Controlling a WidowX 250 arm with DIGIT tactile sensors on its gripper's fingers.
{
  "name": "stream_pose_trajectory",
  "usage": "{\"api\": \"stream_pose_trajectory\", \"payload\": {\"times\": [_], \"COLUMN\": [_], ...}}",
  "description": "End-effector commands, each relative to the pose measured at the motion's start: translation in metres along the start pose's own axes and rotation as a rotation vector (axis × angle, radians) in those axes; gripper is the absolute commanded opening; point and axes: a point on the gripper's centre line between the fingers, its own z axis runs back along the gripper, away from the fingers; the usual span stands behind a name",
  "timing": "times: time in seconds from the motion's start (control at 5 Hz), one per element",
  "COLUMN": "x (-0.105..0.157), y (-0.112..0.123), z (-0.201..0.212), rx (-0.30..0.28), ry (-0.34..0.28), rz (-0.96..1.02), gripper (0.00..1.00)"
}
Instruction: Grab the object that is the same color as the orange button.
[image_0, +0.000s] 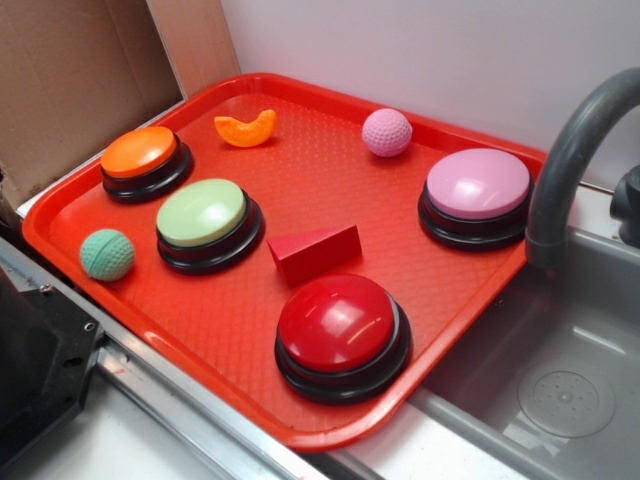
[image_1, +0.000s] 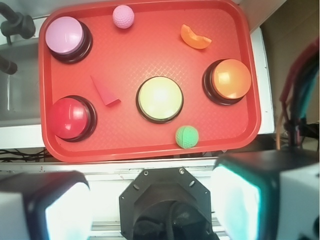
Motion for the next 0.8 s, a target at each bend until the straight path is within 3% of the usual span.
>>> {"api": "stream_pose_trajectory", "payload": {"times": [0.0,0.2,0.6], "x": [0.0,0.04,0.105], "y": [0.0,0.023,0.043], "z": [0.0,-0.006,-0.028], "rx": [0.0,0.026,-0.011], "ry": [0.0,0.007,0.03], "rz": [0.0,0.037,-0.239], "gripper": [1.0,1.0,1.0]}}
